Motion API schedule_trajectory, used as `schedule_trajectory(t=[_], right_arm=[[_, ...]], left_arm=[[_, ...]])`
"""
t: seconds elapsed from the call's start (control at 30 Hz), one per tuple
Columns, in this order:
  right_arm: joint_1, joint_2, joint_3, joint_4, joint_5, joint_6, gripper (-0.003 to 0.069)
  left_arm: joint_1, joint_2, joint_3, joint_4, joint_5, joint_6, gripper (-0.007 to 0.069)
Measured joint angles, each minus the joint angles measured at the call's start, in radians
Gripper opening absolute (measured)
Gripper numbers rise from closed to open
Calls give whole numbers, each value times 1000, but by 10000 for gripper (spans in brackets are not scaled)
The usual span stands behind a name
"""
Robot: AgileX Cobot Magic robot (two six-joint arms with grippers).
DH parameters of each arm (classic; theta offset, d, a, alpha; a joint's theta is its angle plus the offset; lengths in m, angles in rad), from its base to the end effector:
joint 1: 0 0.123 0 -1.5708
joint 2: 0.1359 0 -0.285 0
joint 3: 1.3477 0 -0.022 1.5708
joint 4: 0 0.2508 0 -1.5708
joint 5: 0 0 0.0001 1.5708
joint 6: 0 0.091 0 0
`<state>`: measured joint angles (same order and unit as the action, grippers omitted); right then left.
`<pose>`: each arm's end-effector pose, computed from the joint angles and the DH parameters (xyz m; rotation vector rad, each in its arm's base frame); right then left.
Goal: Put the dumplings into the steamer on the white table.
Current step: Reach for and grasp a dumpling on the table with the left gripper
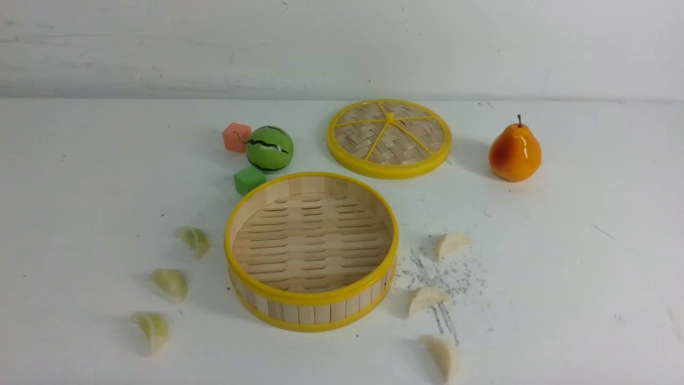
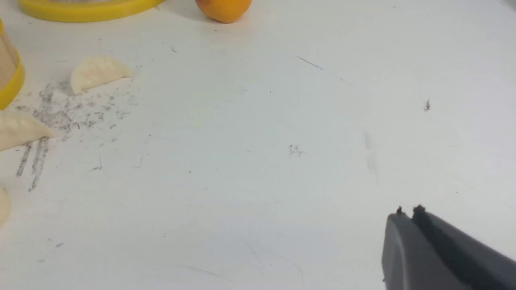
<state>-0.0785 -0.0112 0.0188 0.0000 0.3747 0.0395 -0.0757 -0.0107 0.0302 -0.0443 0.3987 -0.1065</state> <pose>0.0523 -0.0041 0.1738 0.1100 1.8627 -0.0270 0.0517 -0.0055 0.1679 -0.0565 1.9041 -0.1676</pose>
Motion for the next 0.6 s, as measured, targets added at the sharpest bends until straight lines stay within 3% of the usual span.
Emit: schedule_trajectory(t=[0.6], right_arm=[[0,0,0,0,0,0,44]], left_arm=[[0,0,0,0,0,0,237]])
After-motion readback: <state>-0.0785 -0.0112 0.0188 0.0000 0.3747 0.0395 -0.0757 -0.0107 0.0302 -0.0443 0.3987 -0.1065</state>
